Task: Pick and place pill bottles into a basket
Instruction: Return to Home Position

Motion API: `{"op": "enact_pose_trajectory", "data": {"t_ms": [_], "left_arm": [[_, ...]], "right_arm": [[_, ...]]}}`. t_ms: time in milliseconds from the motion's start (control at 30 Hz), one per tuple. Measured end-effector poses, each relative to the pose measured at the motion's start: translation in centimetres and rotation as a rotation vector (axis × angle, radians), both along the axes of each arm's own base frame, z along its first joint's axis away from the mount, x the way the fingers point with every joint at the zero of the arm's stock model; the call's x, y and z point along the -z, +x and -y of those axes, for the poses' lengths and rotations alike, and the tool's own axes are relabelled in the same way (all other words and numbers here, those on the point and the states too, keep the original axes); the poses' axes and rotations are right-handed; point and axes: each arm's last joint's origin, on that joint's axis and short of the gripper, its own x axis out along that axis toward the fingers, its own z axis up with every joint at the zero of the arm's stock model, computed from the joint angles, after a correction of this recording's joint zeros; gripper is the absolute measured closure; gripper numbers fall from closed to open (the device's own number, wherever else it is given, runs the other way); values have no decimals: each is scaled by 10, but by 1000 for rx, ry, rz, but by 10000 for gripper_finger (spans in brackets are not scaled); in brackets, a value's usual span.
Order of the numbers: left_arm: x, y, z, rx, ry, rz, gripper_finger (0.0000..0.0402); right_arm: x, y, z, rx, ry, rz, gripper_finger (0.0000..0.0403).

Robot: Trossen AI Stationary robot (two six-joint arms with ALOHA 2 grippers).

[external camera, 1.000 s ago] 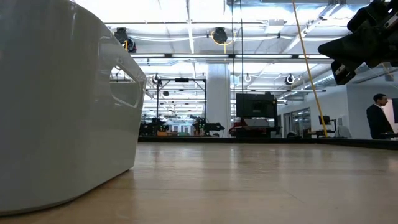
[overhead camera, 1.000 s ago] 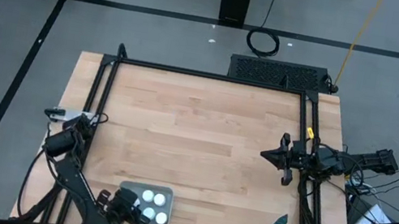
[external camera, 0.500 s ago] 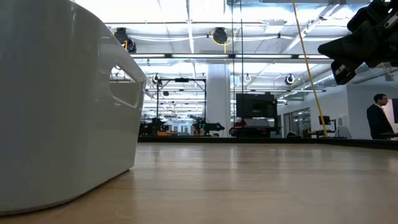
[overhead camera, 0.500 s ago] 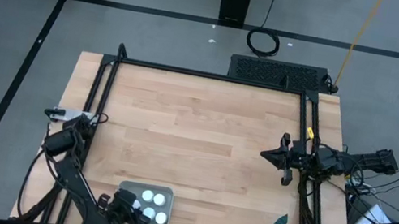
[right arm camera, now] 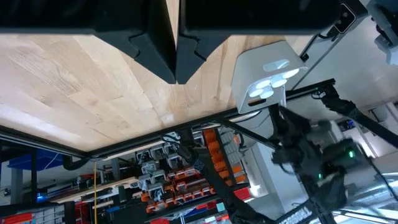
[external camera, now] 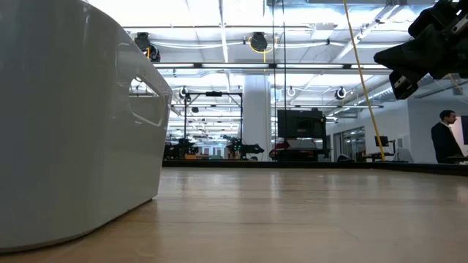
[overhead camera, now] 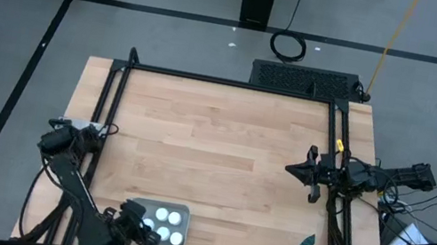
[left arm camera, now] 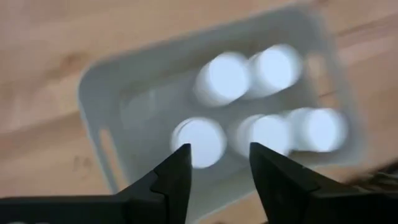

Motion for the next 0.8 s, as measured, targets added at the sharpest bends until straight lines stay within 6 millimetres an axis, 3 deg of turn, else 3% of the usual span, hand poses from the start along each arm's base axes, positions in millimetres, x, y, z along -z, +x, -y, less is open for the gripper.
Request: {"op": "enact_pose_trajectory", "data": {"t_ms": [133,267,400,633,800], "left_arm": [[-33,-4,-14,102,84,165,286],[-70,-6,-37,237,262,333,377],[-97,1,-67,313,454,393,390],[-120,52,-133,497,580,334,397],[-108,102,-187,776,547,595,397]], "right_arm": [[0,0,0,0,0,0,399],[0,0,0,0,0,0,399],[0,0,0,0,0,0,398],[0,0,0,0,0,0,399],[0,0,0,0,0,0,399]]}}
